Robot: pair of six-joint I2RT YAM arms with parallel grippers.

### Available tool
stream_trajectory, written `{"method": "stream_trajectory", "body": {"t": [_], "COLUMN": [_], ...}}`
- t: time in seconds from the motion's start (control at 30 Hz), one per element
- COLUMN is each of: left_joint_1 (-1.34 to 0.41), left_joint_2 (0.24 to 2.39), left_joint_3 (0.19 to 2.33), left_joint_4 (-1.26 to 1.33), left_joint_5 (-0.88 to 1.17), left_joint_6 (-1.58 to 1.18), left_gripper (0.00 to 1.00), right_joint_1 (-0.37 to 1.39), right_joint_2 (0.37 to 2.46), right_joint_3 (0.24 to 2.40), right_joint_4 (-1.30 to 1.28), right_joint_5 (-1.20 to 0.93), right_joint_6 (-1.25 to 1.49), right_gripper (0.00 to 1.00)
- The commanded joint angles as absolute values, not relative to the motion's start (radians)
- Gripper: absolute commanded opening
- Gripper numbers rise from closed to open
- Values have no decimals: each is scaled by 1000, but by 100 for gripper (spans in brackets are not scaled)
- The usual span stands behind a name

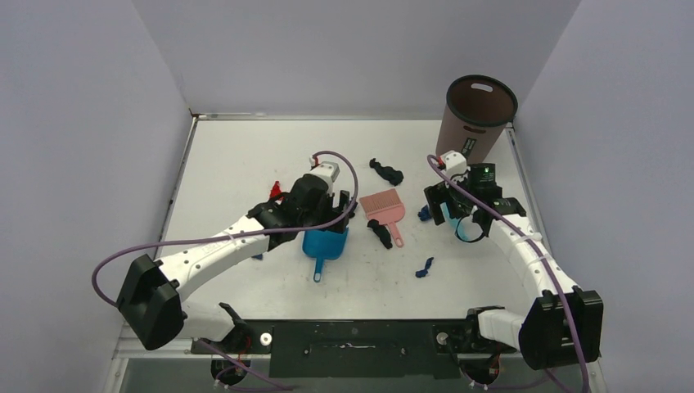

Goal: Sweep away the paper scraps from the table

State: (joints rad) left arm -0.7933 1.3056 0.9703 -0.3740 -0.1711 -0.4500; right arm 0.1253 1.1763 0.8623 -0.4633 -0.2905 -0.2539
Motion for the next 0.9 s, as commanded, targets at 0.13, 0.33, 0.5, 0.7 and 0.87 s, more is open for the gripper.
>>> {"method": "stream_trajectory", "body": {"t": [0.13,0.33,0.5,0.7,0.87], "left_joint_1": [-802,-802,-797,-705,-641], "left_joint_2": [1419,1518,1525,1423,1319], "left_joint_3": [1109,1212,1242,1085,981], "left_joint_4": [-325,-326,-414,-435,-430], "left_joint_5": [-121,-112,-225,-203,-206], "left_joint_6": [-461,-508,-586,-702,-704], "left_gripper": [79,76,77,79,79], "right_joint_1": [148,288,401,440,469], "right_joint_2": [1237,1324,1463,1557,1621], "right_joint_3": [941,940,977,1022,1036], "right_joint_4": [-574,-547,-514,-482,-474], "right_joint_5": [-414,-385,-327,-333,-296], "right_joint_6": [-368,-372,-363,-336,-322], "right_gripper": [97,91,81,72,64]}}
